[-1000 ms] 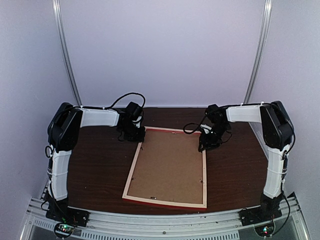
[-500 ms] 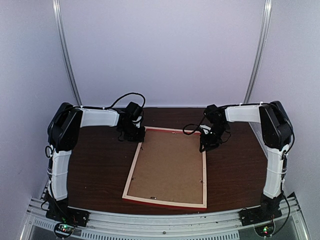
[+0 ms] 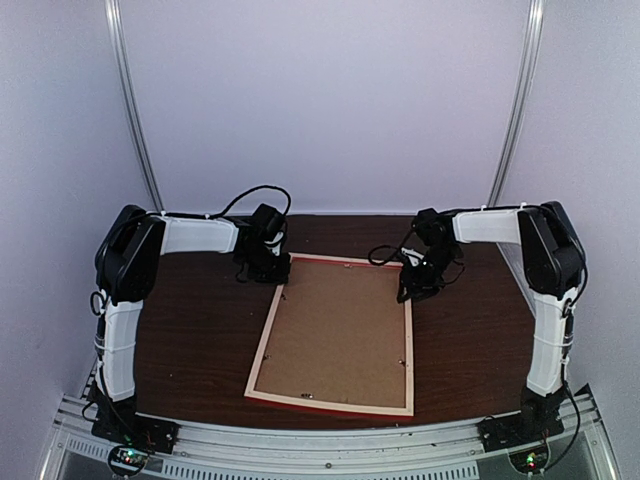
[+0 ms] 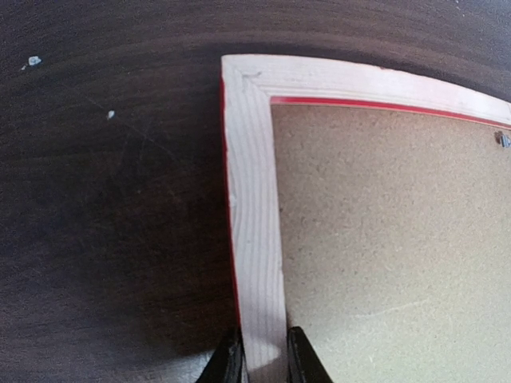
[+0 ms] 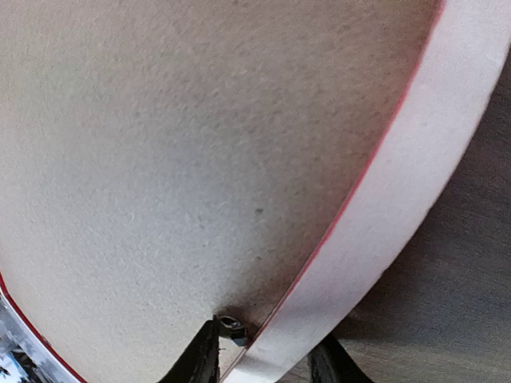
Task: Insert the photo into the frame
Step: Press the fastener onto the backboard, then rotate the photo frame at the center of the board.
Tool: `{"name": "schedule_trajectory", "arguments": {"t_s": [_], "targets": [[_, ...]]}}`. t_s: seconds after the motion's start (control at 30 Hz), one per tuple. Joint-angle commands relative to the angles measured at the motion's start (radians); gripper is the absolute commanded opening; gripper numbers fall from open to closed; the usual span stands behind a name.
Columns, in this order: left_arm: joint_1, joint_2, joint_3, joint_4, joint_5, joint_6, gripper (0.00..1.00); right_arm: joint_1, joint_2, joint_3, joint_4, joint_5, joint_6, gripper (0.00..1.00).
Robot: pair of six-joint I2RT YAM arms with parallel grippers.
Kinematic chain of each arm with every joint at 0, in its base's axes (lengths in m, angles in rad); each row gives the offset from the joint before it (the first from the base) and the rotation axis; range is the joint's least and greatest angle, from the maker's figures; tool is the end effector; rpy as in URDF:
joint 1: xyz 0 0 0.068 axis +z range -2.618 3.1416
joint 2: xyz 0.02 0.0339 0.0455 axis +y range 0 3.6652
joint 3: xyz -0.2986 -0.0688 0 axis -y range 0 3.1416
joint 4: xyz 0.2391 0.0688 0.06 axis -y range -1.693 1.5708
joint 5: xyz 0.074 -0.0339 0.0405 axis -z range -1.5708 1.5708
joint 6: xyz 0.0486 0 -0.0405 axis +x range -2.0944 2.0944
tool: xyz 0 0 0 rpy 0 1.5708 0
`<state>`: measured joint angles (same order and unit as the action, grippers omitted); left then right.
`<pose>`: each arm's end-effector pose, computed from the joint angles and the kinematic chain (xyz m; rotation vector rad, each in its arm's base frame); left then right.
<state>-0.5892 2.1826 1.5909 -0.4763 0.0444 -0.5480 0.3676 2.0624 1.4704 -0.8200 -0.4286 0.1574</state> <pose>0.3999 -0.2699 0.1670 0.0713 2.7089 -0.4254 0.3768 0.1667 0.1764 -0.3691 2.9999 0.6976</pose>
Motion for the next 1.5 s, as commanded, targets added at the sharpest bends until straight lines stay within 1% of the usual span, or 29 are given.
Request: {"name": "schedule_trajectory", "arguments": {"t_s": [0.0,0.13,0.3,0.53,0.67,0.77,0.87,0.9,0.97,1.03,1.2,1.27,1.37,1.47], "targets": [[-0.003,0.002,-0.022,-0.021,-0.003,0.029,0.19,-0.009,0.02,-0.016,0.072,-0.069,0.021,0.45],[-0.004,0.0,-0.022,-0.021,-0.007,0.026,0.21,-0.009,-0.02,-0.056,0.081,-0.071,0.038,0.52],[-0.004,-0.003,-0.024,-0.019,-0.013,0.022,0.23,0.0,-0.086,-0.135,0.093,-0.03,0.068,0.55],[-0.004,-0.006,-0.026,-0.016,-0.02,0.021,0.24,0.053,-0.164,-0.249,0.134,0.025,0.136,0.57],[-0.004,-0.01,-0.024,-0.016,-0.023,0.022,0.27,0.088,-0.194,-0.306,0.157,0.045,0.177,0.54],[-0.004,-0.013,-0.022,-0.012,-0.029,0.023,0.32,0.118,-0.206,-0.336,0.167,0.058,0.194,0.49],[0.001,-0.016,-0.012,-0.009,-0.018,0.038,0.39,0.12,-0.19,-0.33,0.14,0.087,0.174,0.41],[0.004,-0.018,-0.009,-0.008,-0.01,0.046,0.44,0.119,-0.184,-0.321,0.13,0.1,0.165,0.38],[0.014,-0.021,0.001,-0.009,0.01,0.065,0.52,0.113,-0.165,-0.295,0.115,0.11,0.145,0.33],[0.03,-0.022,0.021,-0.018,0.042,0.094,0.57,0.106,-0.143,-0.255,0.098,0.109,0.122,0.27],[0.082,-0.039,0.035,-0.023,0.16,0.196,0.65,0.091,-0.045,-0.077,0.03,0.126,0.023,0.12],[0.099,-0.054,0.025,-0.014,0.182,0.244,0.71,0.087,0.001,0.003,-0.002,0.119,-0.02,0.07],[0.119,-0.079,0.003,0.011,0.207,0.307,0.83,0.087,0.072,0.131,-0.052,0.112,-0.097,0.02],[0.137,-0.082,0.014,0.009,0.236,0.37,0.89,0.087,0.139,0.253,-0.097,0.103,-0.191,0.0]]}}
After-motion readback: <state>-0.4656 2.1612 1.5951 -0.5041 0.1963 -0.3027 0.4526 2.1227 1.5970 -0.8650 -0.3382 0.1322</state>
